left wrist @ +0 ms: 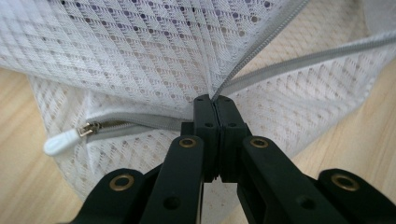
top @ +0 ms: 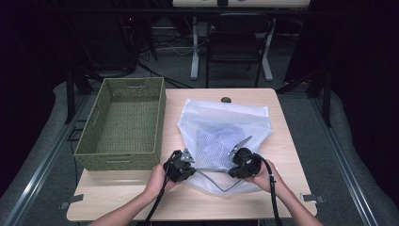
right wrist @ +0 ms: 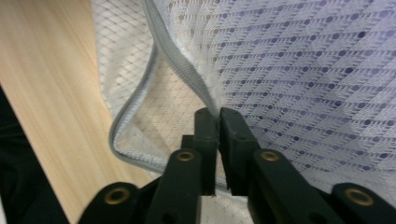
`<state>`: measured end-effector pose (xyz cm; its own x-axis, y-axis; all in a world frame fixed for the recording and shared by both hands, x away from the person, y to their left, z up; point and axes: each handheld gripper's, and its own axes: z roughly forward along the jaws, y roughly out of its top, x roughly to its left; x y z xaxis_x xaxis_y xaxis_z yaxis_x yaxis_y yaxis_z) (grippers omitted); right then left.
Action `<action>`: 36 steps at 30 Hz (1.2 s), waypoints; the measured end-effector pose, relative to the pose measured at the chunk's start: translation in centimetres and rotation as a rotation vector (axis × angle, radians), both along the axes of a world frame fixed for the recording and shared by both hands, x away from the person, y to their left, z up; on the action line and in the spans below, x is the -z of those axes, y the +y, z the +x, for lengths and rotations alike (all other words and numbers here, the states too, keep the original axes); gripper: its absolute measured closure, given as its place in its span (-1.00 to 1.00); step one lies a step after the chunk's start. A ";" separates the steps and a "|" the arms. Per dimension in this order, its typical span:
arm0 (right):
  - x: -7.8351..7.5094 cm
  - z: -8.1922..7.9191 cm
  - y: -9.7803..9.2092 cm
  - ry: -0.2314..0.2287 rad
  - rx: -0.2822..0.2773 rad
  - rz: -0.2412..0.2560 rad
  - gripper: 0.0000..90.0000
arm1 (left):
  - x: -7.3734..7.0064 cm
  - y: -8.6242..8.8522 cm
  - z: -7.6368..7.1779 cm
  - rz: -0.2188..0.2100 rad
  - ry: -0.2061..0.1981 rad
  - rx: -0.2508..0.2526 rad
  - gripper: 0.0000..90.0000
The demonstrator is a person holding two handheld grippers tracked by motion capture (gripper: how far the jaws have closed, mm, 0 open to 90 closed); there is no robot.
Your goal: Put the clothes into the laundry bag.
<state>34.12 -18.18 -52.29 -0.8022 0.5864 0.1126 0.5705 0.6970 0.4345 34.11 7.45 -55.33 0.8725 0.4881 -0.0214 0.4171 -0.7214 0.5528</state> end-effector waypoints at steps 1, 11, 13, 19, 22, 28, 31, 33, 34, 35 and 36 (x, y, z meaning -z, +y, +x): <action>0.2 0.0 0.0 -0.001 0.003 -0.009 0.96 | 0.0 0.0 0.0 0.000 0.000 0.000 0.99; 2.3 0.6 0.0 0.030 0.000 -0.109 0.97 | 0.5 -0.3 0.2 0.038 0.061 0.037 0.99; 2.5 0.7 -0.1 0.036 0.009 -0.113 0.97 | 0.5 -0.3 0.2 0.039 0.065 0.039 0.98; 2.4 0.8 -0.5 0.063 -0.017 -0.121 0.70 | 0.5 -0.2 0.3 0.045 0.076 0.048 0.77; 1.6 1.0 -1.2 0.088 -0.024 -0.089 0.52 | 0.1 0.1 0.6 0.030 0.093 0.048 0.46; 0.2 1.3 -2.7 0.104 0.002 -0.037 0.01 | -1.0 1.0 0.8 -0.015 0.076 -0.024 -0.13; -0.6 1.2 -3.0 0.098 0.025 -0.013 -0.27 | -1.6 1.8 0.4 -0.046 0.077 -0.047 -0.36; -1.2 0.9 -3.0 0.089 0.031 0.002 -0.41 | -2.1 2.4 0.0 -0.059 0.072 -0.055 -0.45; -1.4 0.8 -3.0 0.077 0.036 -0.001 -0.52 | -2.4 2.7 -0.2 -0.055 0.066 -0.055 -0.49; -1.6 0.6 -2.9 0.074 0.052 -0.003 -0.60 | -2.6 3.1 -0.5 -0.062 0.061 -0.057 -0.52; -1.8 0.4 -2.8 0.061 0.048 -0.001 -0.63 | -2.9 3.4 -0.8 -0.068 0.058 -0.059 -0.53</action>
<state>34.51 -21.01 -50.54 -0.7648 0.6243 0.1592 0.6286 0.6687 0.3972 33.32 10.83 -52.42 0.8385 0.5346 -0.1060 0.4907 -0.6561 0.5734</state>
